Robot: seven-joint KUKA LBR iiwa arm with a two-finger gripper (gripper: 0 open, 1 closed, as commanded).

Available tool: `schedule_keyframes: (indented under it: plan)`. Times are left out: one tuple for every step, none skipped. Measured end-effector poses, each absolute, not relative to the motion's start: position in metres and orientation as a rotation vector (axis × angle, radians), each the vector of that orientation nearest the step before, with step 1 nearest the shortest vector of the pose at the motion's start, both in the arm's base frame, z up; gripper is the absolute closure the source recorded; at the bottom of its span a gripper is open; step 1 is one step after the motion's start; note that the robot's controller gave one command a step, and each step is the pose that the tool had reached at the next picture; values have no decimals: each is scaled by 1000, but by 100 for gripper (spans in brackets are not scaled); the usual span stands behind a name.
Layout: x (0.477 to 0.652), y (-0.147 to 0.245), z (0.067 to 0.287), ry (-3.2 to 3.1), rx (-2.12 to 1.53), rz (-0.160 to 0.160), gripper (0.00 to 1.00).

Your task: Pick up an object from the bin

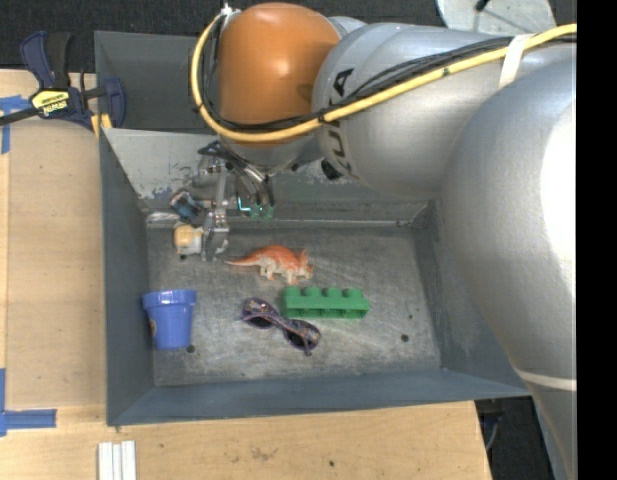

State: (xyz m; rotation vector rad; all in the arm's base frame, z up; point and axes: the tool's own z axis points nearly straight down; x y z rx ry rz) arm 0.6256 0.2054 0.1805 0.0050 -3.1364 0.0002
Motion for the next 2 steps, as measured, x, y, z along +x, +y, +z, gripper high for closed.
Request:
schedule_keyframes:
  plan:
    - [628, 205, 186, -3145, 1, -2, 0]
    - [625, 191, 129, -3140, -200, -3, 0]
